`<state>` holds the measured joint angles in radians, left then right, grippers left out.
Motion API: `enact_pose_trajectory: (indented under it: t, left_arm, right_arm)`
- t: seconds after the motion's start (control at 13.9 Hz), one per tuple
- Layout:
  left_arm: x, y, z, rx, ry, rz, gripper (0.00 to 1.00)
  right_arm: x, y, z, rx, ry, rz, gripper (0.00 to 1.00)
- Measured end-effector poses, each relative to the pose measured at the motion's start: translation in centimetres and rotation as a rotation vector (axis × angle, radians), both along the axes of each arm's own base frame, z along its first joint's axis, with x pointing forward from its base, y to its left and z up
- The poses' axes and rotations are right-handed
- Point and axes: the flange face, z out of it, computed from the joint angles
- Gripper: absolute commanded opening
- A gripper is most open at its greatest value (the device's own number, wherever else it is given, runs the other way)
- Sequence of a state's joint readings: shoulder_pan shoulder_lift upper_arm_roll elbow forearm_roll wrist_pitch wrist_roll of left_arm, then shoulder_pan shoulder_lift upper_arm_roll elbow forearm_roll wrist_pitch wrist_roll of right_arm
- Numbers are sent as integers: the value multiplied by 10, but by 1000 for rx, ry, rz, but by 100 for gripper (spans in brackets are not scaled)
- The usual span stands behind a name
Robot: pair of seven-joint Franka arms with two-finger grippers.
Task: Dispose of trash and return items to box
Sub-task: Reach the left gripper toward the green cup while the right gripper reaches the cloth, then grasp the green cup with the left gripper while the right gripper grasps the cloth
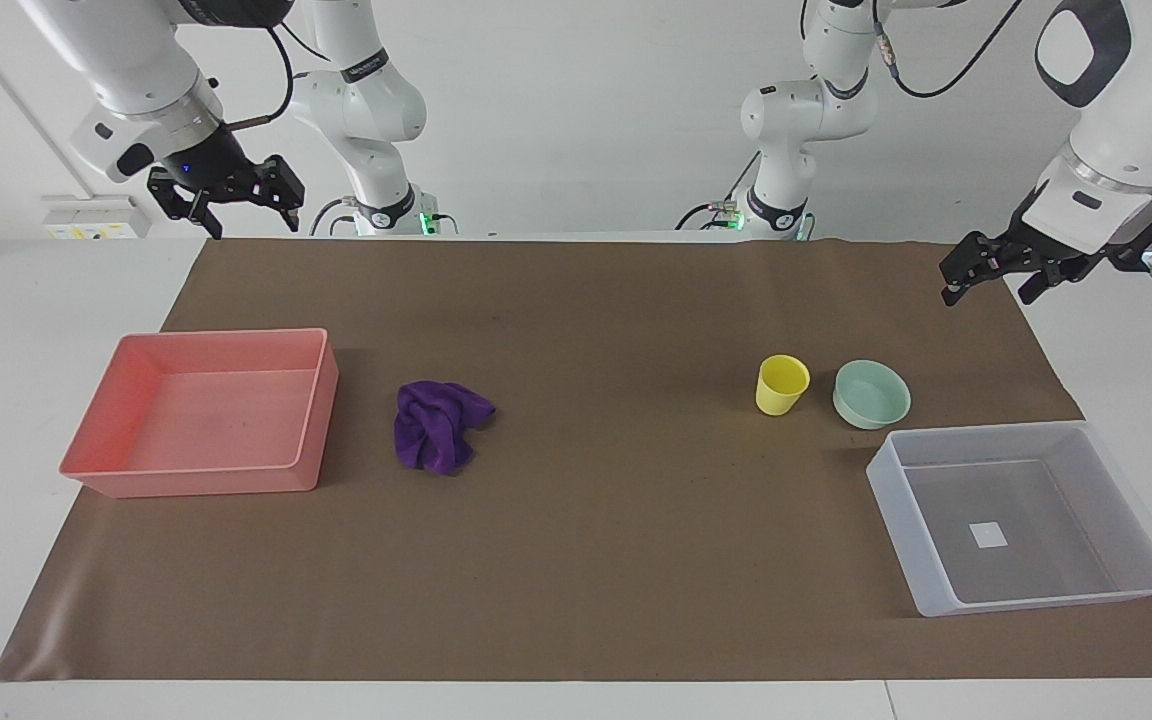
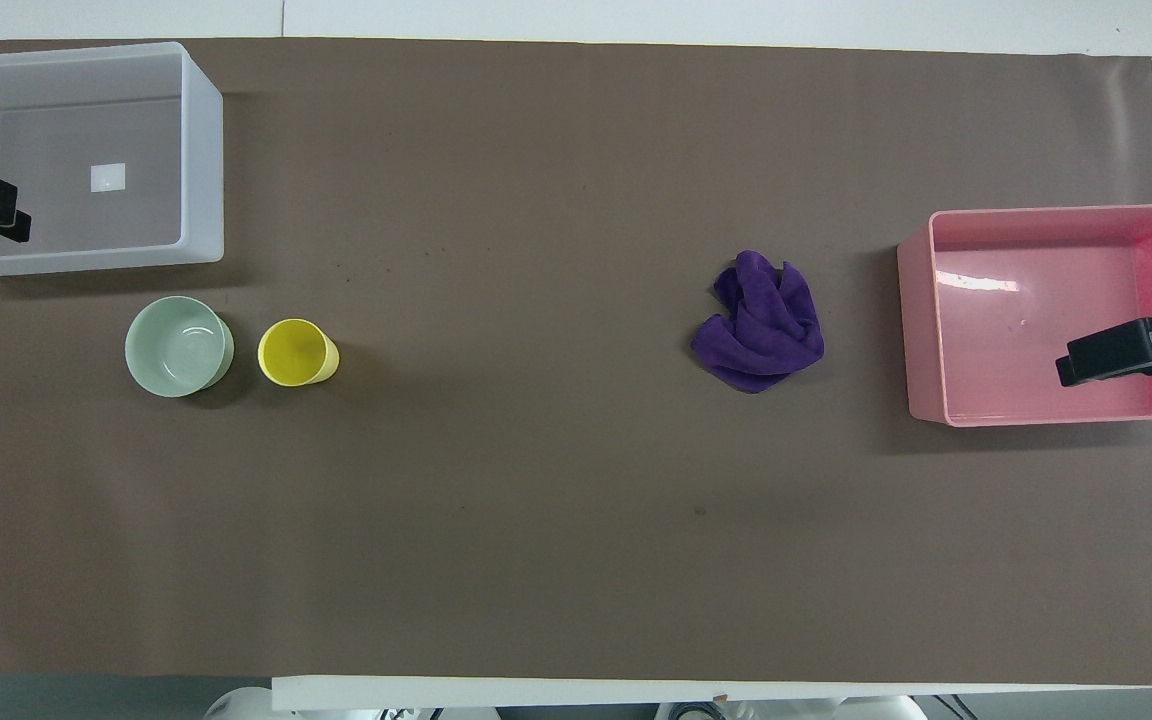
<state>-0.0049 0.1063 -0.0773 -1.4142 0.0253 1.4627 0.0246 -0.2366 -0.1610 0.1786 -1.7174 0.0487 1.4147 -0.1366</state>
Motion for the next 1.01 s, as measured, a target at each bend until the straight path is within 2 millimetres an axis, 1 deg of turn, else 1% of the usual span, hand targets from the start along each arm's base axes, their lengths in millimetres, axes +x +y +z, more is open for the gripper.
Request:
enact_pose_trajectory:
  t: [0.14,0.22,0.36,0.43,0.5,0.58,0.65,0.72,0.79,0.94,1.01]
  left_arm:
    - [-3,1,3,1,-1,2,100]
    - [-4,2,6,1,-5,4,100]
    - [-6,4,10,1,-11,7,100]
    - [-6,4,10,1,-12,8,100]
    - [-6,5,8,1,-15,9,100]
    - [-4,4,4,1,-32,11,100]
    - [-3,5,-5,0,-59,15,100]
    - [-4,9,-22,2,-93,25,100]
    - [-8,19,-48,3,-122,43,100]
    - [-25,41,-111,8,-134,84,100]
    - [-40,50,-148,11,-111,107,100]
  right_arm:
    - [0,0,0,0,-2,0,99]
    - [0,0,-1,0,-3,0,96]
    - [6,2,-6,2,-33,4,96]
    - [10,10,-12,4,-58,21,97]
    - [15,25,-21,6,-76,51,97]
    - [22,46,-35,8,-91,85,97]
    - [30,65,-51,12,-100,108,97]
    - [39,82,-70,17,-104,126,98]
    - [49,95,-89,24,-109,142,98]
    - [69,114,-134,39,-128,169,98]
    - [77,125,-161,48,-143,182,98]
